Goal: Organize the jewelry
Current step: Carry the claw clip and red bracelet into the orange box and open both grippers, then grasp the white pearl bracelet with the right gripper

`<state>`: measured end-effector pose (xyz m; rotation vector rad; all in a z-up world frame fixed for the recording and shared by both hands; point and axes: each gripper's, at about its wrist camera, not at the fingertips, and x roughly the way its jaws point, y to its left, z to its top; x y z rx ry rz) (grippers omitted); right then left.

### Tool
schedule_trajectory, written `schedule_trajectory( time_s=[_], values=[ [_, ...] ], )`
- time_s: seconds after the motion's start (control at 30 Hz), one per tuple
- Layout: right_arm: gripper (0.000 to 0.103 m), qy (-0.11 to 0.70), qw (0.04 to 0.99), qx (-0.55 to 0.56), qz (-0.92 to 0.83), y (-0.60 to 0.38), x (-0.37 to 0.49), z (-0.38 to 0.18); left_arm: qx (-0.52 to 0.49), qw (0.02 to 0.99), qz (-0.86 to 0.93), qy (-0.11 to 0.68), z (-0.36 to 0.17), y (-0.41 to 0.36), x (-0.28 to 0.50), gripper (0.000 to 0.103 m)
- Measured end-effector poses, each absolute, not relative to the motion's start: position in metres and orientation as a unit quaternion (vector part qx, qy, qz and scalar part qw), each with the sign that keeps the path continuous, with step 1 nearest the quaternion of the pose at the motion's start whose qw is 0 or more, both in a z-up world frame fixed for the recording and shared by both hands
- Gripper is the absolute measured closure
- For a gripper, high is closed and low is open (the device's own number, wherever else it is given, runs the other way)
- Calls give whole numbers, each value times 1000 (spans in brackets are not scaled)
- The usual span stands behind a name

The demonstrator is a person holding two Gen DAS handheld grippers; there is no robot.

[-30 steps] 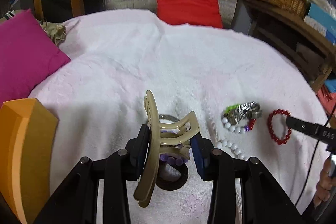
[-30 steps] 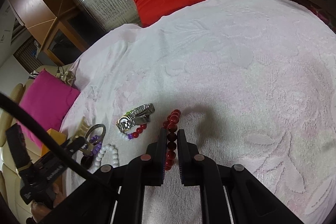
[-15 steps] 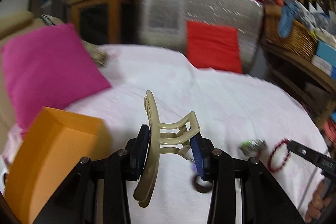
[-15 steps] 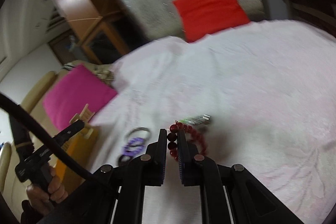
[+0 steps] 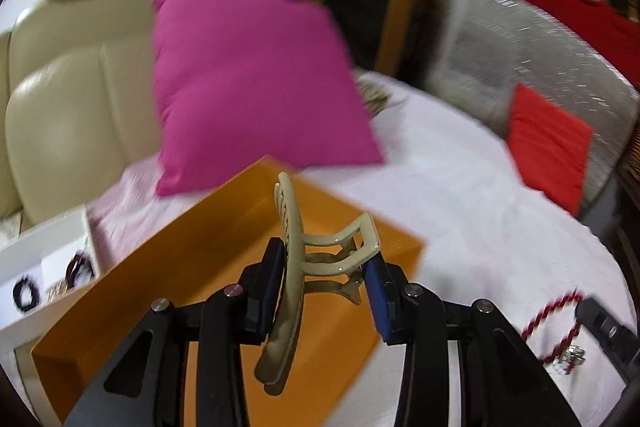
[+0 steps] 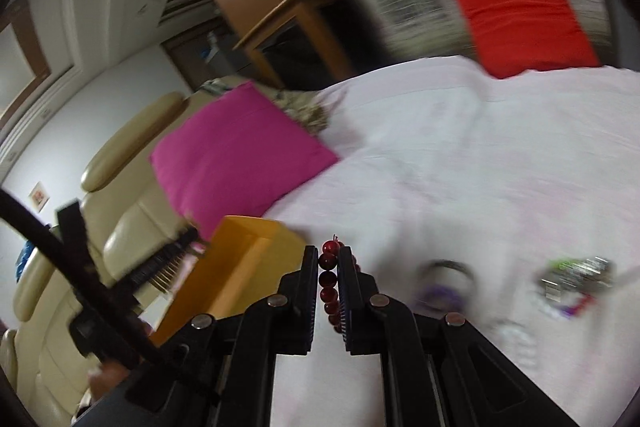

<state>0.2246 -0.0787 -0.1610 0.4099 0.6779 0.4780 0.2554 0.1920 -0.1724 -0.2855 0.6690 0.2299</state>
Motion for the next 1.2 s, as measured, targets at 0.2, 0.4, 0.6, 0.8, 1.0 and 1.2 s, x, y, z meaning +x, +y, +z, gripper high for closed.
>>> schedule_trajectory(
  time_s=[0.2,0.4,0.6,0.8,1.0,1.2],
  values=[
    [92,341,881,187,269,-6,269,-160,-212,875,138,412,-213,234,267,63],
    [92,370,863,187,288,50,307,-174,-214,857,169,438,-225,244,276,62],
    [87,421,842,209,267,60,321,-202,-195,855,198,439,-224,242,276,55],
    [62,402,849,229,255,17,307,-195,-166,867,220,415,-213,231,269,53],
    [62,392,867,223,209,-69,269,-187,-113,892,215,381,-193,191,264,50],
    [62,395,872,248,146,-174,218,-193,-48,918,175,353,-178,129,258,47]
  ],
)
